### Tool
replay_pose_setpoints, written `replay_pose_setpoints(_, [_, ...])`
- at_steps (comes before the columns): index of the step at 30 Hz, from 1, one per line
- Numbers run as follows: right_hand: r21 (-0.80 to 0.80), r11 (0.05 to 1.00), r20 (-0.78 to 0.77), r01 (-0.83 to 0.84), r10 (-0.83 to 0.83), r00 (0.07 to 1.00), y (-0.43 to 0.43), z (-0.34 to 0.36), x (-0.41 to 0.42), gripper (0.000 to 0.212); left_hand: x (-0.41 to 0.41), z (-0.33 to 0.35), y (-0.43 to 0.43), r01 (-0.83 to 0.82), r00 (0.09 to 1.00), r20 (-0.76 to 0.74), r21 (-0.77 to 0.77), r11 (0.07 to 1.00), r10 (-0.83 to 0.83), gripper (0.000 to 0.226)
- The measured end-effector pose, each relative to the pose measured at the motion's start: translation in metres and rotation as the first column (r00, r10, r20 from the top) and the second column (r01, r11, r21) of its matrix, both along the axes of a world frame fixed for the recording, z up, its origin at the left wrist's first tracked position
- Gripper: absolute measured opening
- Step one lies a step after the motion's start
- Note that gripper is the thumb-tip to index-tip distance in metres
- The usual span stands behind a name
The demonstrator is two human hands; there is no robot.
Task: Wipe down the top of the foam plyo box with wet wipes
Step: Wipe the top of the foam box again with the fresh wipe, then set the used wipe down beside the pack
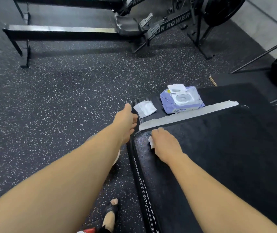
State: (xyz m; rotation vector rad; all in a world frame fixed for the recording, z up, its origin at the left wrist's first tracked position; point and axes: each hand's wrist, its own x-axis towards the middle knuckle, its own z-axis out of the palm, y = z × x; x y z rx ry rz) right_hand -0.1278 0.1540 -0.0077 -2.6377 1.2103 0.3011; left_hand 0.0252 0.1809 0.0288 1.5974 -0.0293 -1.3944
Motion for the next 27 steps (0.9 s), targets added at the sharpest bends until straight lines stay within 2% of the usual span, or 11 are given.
replay_pose_setpoints(3, [-0.039, 0.993, 0.146, 0.114, -0.107, 0.983, -0.02, 0.027, 0.011, 0.008, 0.0, 0.018, -0.015, 0.069, 0.998, 0.016, 0.01, 0.998, -0.069, 0.037])
replay_pose_setpoints(7, [0.078, 0.949, 0.332, 0.305, -0.313, 0.89, -0.036, 0.057, 0.02, 0.006, -0.003, 0.029, -0.026, 0.231, 0.973, -0.019, 0.069, 0.971, -0.23, 0.018])
replay_pose_setpoints(11, [0.192, 0.916, 0.382, 0.353, -0.401, 0.833, -0.042, 0.077, 0.023, 0.007, -0.002, 0.041, -0.031, 0.425, 0.902, -0.091, 0.026, 0.905, -0.421, 0.029])
replay_pose_setpoints(15, [0.349, 0.868, 0.403, 0.352, -0.479, 0.78, -0.051, 0.089, 0.027, 0.021, -0.002, 0.052, -0.042, 0.431, 0.902, -0.047, 0.003, 0.902, -0.43, 0.007])
replay_pose_setpoints(19, [0.501, 0.75, 0.462, 0.431, -0.653, 0.6, -0.058, 0.094, 0.023, 0.031, -0.005, 0.051, -0.052, 0.335, 0.942, -0.005, 0.045, 0.941, -0.335, 0.003])
replay_pose_setpoints(22, [0.654, 0.587, 0.4, 0.478, -0.804, 0.44, -0.062, 0.093, 0.017, 0.029, -0.005, 0.049, -0.053, 0.316, 0.948, 0.009, 0.067, 0.946, -0.317, 0.009])
replay_pose_setpoints(24, [0.773, 0.464, 0.294, 0.431, -0.866, 0.404, -0.062, 0.092, 0.015, 0.021, -0.006, 0.051, -0.05, 0.325, 0.946, 0.002, 0.065, 0.944, -0.326, 0.01])
replay_pose_setpoints(25, [0.803, 0.429, 0.259, 0.415, -0.876, 0.406, -0.06, 0.09, 0.014, 0.026, -0.006, 0.051, -0.049, 0.337, 0.941, -0.007, 0.061, 0.939, -0.337, 0.01])
replay_pose_setpoints(27, [0.808, 0.435, 0.262, 0.398, -0.87, 0.418, -0.059, 0.085, 0.016, 0.022, -0.006, 0.049, -0.049, 0.342, 0.94, -0.019, 0.053, 0.938, -0.341, 0.012])
